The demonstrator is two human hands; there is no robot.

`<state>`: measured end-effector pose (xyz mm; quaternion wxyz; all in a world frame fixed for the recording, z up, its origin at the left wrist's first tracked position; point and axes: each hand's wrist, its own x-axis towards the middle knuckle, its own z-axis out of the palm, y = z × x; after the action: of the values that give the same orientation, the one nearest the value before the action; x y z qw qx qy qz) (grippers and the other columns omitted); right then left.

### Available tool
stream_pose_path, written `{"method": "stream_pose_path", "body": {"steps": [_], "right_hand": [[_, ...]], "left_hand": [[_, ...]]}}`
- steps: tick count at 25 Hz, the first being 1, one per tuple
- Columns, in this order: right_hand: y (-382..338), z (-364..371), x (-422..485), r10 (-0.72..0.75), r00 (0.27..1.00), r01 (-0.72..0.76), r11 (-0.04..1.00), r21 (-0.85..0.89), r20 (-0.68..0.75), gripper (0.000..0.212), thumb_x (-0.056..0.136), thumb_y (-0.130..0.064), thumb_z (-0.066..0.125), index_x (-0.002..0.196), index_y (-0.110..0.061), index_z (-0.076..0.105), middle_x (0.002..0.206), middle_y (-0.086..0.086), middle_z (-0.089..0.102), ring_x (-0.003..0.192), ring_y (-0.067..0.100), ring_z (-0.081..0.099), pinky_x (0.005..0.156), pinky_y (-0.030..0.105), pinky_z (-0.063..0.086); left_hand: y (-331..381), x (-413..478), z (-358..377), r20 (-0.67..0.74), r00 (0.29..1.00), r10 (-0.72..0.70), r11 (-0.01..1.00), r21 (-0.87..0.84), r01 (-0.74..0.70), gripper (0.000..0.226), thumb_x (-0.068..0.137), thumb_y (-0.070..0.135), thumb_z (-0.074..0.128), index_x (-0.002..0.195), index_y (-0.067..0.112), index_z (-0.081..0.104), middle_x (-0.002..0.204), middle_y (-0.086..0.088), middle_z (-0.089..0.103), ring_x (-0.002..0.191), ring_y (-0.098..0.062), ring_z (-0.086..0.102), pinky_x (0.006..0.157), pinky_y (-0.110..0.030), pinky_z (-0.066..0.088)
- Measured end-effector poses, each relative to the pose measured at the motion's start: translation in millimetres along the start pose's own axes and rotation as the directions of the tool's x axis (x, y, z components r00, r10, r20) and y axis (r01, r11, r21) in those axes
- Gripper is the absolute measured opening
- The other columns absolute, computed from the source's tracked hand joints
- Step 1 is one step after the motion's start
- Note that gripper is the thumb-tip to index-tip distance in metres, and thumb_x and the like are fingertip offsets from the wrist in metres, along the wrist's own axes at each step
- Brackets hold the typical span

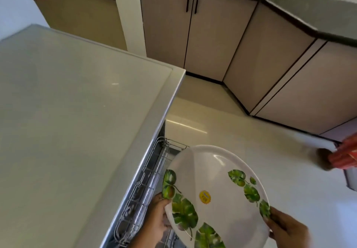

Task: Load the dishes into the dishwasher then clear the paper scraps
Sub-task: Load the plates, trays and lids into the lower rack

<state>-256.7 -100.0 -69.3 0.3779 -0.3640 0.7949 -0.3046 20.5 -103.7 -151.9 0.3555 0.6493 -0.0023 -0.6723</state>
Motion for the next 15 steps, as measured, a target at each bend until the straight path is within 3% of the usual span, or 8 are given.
{"method": "stream_pose_path", "body": {"steps": [4,6,9,12,13,15], "right_hand": [[41,33,32,-0.043,0.998,0.046,0.993,-0.106,0.035,0.054,0.069,0.0,0.078,0.056,-0.052,0.065,0.068,-0.013,0.072,0.072,0.018,0.068,0.072,0.02,0.05],[65,55,45,-0.073,0.995,0.081,0.987,-0.137,0.064,0.054,0.068,-0.003,0.079,0.063,-0.055,0.068,0.068,-0.021,0.07,0.067,0.004,0.067,0.071,0.01,0.048],[82,90,58,-0.16,0.985,0.168,0.978,-0.12,0.073,0.032,0.066,0.0,0.081,0.077,-0.03,0.077,0.06,-0.037,0.06,0.066,-0.025,0.054,0.066,-0.008,0.037],[95,125,76,-0.319,0.948,0.317,0.939,-0.13,0.011,0.015,0.068,-0.013,0.074,0.083,-0.014,0.077,0.067,-0.005,0.072,0.065,-0.032,0.047,0.064,-0.009,0.033],[95,136,84,-0.369,0.929,0.365,0.921,-0.136,-0.005,0.021,0.067,-0.015,0.067,0.085,-0.009,0.077,0.07,0.003,0.072,0.067,-0.034,0.045,0.064,-0.009,0.033],[85,154,102,-0.468,0.883,0.461,0.879,-0.12,-0.031,0.027,0.07,-0.011,0.06,0.091,-0.004,0.075,0.073,0.0,0.067,0.07,-0.035,0.044,0.066,-0.009,0.033]], "left_hand": [[-31,48,-12,-0.044,0.992,-0.116,0.993,0.006,0.116,0.027,0.086,0.01,0.054,0.108,0.025,0.06,0.104,-0.017,0.067,0.094,-0.039,0.064,0.076,-0.053,0.052],[-46,76,-24,-0.124,0.983,-0.137,0.99,-0.001,0.138,0.029,0.085,0.01,0.057,0.11,0.027,0.059,0.109,-0.017,0.065,0.095,-0.04,0.063,0.075,-0.052,0.052],[-54,116,-38,-0.222,0.969,-0.114,0.993,-0.038,0.108,0.024,0.085,0.009,0.06,0.107,0.019,0.058,0.103,-0.017,0.064,0.092,-0.037,0.062,0.071,-0.043,0.051],[-46,168,-40,-0.247,0.969,0.007,1.0,-0.024,-0.013,0.032,0.088,0.012,0.058,0.119,0.014,0.052,0.108,-0.013,0.065,0.091,-0.033,0.062,0.076,-0.043,0.05],[-38,182,-35,-0.255,0.965,0.054,0.998,-0.021,-0.061,0.031,0.09,0.015,0.056,0.121,0.015,0.051,0.109,-0.01,0.064,0.088,-0.03,0.062,0.075,-0.041,0.05],[-17,206,-23,-0.284,0.947,0.149,0.987,-0.019,-0.161,0.021,0.092,0.018,0.055,0.113,0.018,0.055,0.101,-0.008,0.061,0.077,-0.021,0.058,0.067,-0.032,0.048]]}}
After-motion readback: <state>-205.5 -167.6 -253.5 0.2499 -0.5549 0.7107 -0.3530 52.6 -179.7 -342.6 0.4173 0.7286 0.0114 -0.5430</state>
